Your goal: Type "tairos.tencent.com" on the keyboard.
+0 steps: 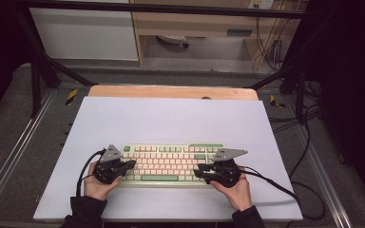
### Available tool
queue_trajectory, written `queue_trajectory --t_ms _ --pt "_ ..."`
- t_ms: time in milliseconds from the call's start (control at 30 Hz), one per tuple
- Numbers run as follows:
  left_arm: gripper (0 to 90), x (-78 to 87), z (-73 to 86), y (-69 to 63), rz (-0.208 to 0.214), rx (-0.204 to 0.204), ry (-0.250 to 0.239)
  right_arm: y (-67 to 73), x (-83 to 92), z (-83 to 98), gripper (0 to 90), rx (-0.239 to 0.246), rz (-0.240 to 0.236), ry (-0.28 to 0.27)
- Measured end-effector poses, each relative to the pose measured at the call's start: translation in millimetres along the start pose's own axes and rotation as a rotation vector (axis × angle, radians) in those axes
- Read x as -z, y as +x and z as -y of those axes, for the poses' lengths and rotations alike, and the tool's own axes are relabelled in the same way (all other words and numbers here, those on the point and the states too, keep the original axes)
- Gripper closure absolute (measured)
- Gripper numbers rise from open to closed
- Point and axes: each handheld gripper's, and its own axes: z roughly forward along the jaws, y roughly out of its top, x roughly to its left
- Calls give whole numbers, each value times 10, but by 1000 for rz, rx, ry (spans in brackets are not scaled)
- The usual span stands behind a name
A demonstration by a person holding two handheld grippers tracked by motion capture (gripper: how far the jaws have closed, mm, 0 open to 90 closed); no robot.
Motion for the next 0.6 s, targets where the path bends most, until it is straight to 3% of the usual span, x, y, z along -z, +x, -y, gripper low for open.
queue_trajectory --t_ms 233,600 --pt "900 5 1 2 -1 2 -4 43 -129 -113 826 5 15 9" --pt "900 6 0 -1 1 -1 -4 75 -385 -247 882 -1 19 24"
